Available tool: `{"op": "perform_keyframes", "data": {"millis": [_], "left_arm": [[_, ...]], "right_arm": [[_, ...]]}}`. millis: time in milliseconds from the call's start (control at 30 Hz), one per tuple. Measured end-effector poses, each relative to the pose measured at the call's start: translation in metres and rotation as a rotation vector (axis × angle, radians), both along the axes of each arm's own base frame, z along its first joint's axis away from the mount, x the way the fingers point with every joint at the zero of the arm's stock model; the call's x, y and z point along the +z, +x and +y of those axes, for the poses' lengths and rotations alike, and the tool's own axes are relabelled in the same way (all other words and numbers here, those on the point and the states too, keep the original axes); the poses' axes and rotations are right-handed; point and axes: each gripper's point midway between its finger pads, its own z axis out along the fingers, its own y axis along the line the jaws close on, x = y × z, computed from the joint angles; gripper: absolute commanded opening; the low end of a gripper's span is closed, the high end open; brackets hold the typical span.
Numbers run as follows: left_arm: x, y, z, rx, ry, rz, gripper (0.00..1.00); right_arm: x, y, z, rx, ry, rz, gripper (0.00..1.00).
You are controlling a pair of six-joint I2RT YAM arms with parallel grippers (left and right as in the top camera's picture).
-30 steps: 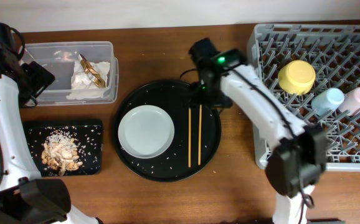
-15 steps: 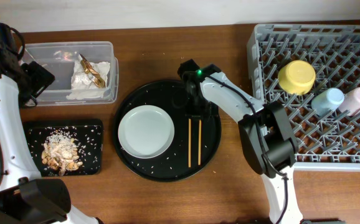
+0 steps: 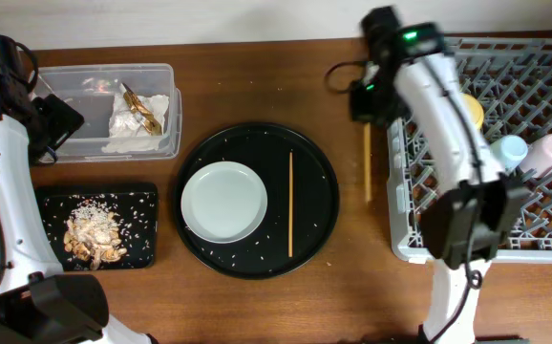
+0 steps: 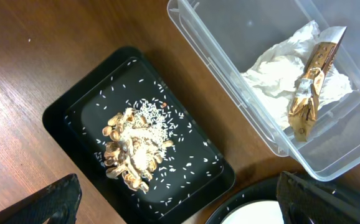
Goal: Sort waste into correct bins and load items into the dishwasher rack
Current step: 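Grasp one chopstick with the right gripper and carry it to the rack, then return the right gripper and carry the second chopstick into the rack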
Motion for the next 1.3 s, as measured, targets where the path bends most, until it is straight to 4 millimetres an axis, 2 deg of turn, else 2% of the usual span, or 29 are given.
{"op": "perform_keyframes", "data": {"millis": [33,100,133,200,233,300,367,467,500,533,633,700,733,833,867,900,933,967,1033,1100,1167,1200,1300], "left_arm": [[0.0,0.0,0.0,0.0,0.0,0.0,0.99],[0.0,0.0,0.0,0.0,0.0,0.0,0.99],[0.0,0.0,0.0,0.0,0.0,-0.001,0.99],[0.0,0.0,0.0,0.0,0.0,0.0,0.99],[0.0,0.0,0.0,0.0,0.0,-0.001,0.99],[0.0,0.0,0.0,0.0,0.0,0.0,0.99],[0.0,0.0,0.0,0.0,0.0,0.0,0.99],[0.0,0.0,0.0,0.0,0.0,-0.001,0.99],[0.0,0.0,0.0,0.0,0.0,-0.001,0.99],[0.0,0.0,0.0,0.0,0.0,-0.001,0.99],[0.0,0.0,0.0,0.0,0.0,-0.001,0.99],[0.0,0.0,0.0,0.0,0.0,-0.001,0.99],[0.0,0.0,0.0,0.0,0.0,0.0,0.99],[0.0,0.0,0.0,0.0,0.0,-0.001,0.99],[0.0,0.0,0.0,0.0,0.001,-0.001,0.99],[0.0,0.0,0.0,0.0,0.0,-0.001,0.99],[0.0,0.0,0.0,0.0,0.0,0.0,0.99],[0.0,0.0,0.0,0.0,0.0,-0.001,0.99],[0.0,0.0,0.0,0.0,0.0,-0.001,0.99],[0.0,0.0,0.0,0.0,0.0,0.0,0.99],[0.0,0.0,0.0,0.0,0.0,-0.001,0.99],[0.0,0.0,0.0,0.0,0.0,-0.001,0.99],[0.0,0.0,0.0,0.0,0.0,0.0,0.99]], "right_arm": [[0.004,0.005,-0.015,0.002,-0.004,-0.019,0.04],[0.007,0.02,-0.062,0.015,-0.026,-0.073,0.04],[0.008,0.023,-0.093,-0.013,-0.04,-0.087,0.04],[0.011,0.033,-0.112,0.003,-0.052,-0.134,0.04],[0.012,0.041,-0.115,0.021,-0.058,-0.169,0.08],[0.012,0.043,-0.113,0.037,-0.047,-0.18,0.44],[0.012,0.043,-0.109,0.051,-0.03,-0.178,0.45],[0.01,0.036,-0.102,0.057,0.013,-0.151,0.59],[0.009,0.032,-0.098,0.058,0.036,-0.134,0.59],[0.009,0.026,-0.091,0.06,0.078,-0.113,0.59],[0.016,-0.003,-0.038,0.105,0.35,-0.01,0.59],[0.02,-0.02,0.007,0.18,0.419,0.051,0.59],[0.018,-0.03,0.048,0.26,0.402,0.076,0.59],[-0.003,-0.046,0.124,0.255,0.15,0.084,0.59],[-0.012,-0.048,0.138,0.209,0.07,0.066,0.59],[-0.02,-0.051,0.147,0.18,0.022,0.066,0.59],[-0.026,-0.052,0.154,0.17,-0.003,0.055,0.54],[-0.037,-0.054,0.161,0.158,-0.034,0.055,0.42],[-0.063,-0.058,0.16,0.144,-0.076,0.086,0.33],[-0.077,-0.06,0.152,0.118,-0.09,0.109,0.33],[-0.107,-0.073,0.147,0.117,-0.085,0.179,0.33],[-0.117,-0.073,0.153,0.13,-0.049,0.18,0.33],[-0.144,-0.089,0.156,0.14,-0.01,0.237,0.31]]}}
